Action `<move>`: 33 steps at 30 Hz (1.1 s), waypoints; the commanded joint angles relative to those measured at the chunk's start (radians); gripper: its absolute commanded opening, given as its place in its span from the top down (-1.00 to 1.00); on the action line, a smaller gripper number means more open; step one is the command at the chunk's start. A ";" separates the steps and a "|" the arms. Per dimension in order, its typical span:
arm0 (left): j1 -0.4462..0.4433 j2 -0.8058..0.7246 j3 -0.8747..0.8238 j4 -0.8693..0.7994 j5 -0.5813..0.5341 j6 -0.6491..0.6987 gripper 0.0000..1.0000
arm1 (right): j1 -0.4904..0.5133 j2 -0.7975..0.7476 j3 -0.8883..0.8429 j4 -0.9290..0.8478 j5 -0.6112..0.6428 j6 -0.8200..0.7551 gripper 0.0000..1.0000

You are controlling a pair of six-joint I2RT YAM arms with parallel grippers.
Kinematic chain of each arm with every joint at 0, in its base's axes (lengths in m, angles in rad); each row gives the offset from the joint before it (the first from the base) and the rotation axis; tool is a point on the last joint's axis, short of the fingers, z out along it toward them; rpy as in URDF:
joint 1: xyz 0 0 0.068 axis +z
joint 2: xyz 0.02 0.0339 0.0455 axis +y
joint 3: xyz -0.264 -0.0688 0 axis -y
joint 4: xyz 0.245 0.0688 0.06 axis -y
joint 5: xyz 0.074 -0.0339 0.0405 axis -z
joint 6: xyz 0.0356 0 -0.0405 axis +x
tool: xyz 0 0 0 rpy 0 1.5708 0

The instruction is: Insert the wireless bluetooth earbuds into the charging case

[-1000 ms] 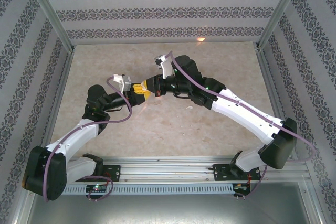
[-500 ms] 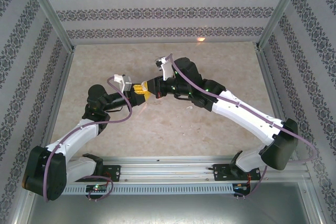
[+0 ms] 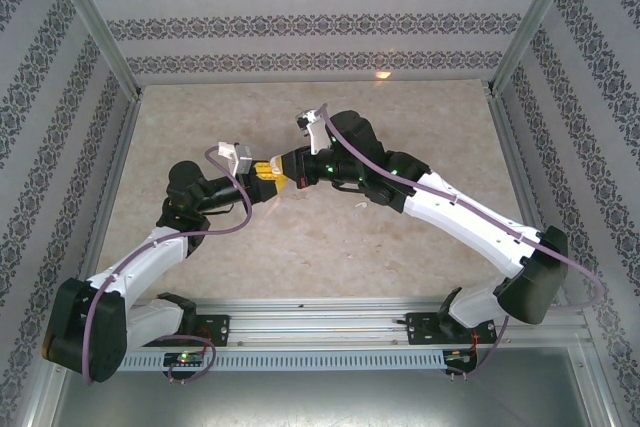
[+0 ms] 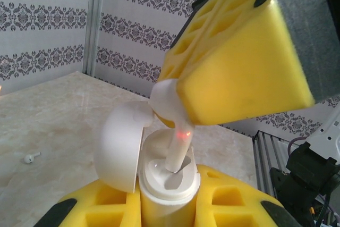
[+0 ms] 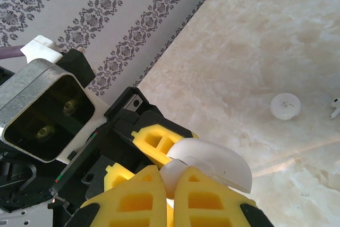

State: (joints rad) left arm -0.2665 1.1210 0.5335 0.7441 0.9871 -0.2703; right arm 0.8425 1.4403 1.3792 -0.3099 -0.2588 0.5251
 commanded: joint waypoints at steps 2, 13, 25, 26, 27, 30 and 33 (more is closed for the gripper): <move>0.005 -0.033 0.026 0.075 -0.005 0.000 1.00 | -0.002 0.019 0.018 -0.141 0.057 0.021 0.88; 0.006 -0.033 0.026 0.073 0.002 -0.004 1.00 | -0.045 0.064 0.062 -0.178 -0.030 0.145 0.86; 0.006 -0.038 0.028 0.055 0.002 0.007 1.00 | -0.049 0.075 0.075 -0.208 -0.039 0.155 0.59; 0.005 -0.038 0.026 0.053 0.002 0.008 1.00 | -0.048 0.074 0.082 -0.213 -0.038 0.153 0.54; 0.006 -0.039 0.026 0.051 0.001 0.009 1.00 | -0.049 0.074 0.090 -0.218 -0.036 0.151 0.51; 0.005 -0.040 0.026 0.040 -0.002 0.014 1.00 | -0.049 0.074 0.110 -0.236 -0.030 0.147 0.42; 0.005 -0.043 0.029 0.025 -0.004 0.019 1.00 | -0.049 0.077 0.130 -0.255 -0.026 0.138 0.35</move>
State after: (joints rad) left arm -0.2665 1.1168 0.5335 0.7185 0.9714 -0.2695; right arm 0.8066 1.4998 1.4841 -0.4755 -0.3191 0.6792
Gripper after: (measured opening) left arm 0.198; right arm 0.318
